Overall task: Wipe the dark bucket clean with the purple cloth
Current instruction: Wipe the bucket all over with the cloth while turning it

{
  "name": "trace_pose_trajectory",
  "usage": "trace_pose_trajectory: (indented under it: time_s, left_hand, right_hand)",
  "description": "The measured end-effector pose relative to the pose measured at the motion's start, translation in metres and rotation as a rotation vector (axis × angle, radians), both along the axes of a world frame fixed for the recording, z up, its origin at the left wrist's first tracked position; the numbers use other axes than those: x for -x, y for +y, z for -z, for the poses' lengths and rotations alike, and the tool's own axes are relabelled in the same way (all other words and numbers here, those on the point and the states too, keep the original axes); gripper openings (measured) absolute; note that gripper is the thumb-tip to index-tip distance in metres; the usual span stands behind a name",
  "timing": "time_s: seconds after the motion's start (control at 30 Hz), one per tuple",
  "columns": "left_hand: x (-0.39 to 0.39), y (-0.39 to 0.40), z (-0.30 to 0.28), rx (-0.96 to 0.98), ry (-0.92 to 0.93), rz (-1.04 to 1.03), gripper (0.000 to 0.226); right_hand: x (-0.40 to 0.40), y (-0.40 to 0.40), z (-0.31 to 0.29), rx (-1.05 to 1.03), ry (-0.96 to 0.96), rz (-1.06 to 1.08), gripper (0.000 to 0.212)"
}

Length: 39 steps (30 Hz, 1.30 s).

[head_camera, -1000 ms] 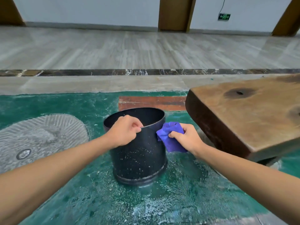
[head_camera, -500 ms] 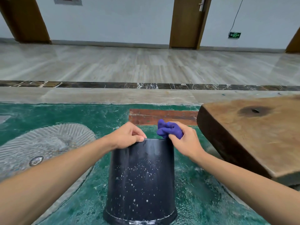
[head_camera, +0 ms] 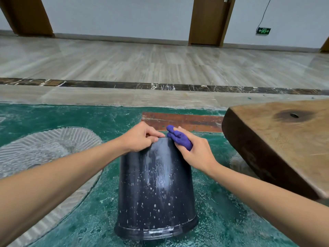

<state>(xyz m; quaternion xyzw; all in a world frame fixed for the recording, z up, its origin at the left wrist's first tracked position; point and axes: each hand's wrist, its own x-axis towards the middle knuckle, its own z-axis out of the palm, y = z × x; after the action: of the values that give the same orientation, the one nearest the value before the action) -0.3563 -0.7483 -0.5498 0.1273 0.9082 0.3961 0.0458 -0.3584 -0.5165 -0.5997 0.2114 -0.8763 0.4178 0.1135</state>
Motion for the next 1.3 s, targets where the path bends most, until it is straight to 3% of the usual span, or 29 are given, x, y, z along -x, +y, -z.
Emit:
trace_pose_trajectory:
  time_s: [0.27,0.77,0.9,1.3]
  left_hand:
    - [0.009,-0.004,0.008,-0.027,0.006,-0.038,0.027]
    - [0.021,0.006,0.011,0.000,-0.008,-0.138,0.031]
    - [0.025,-0.005,0.015,0.049,-0.002,-0.190,0.031]
    - [0.027,-0.029,0.020,-0.033,-0.093,-0.329,0.030]
  right_hand:
    - [-0.008,-0.008,0.026,0.153,-0.059,-0.082,0.052]
    - [-0.010,-0.013,0.038,0.219,-0.076,-0.083,0.053]
    - [-0.020,-0.017,0.056,0.111,-0.035,-0.207,0.055]
    - [-0.084,0.012,0.071,-0.052,-0.240,-0.428,0.047]
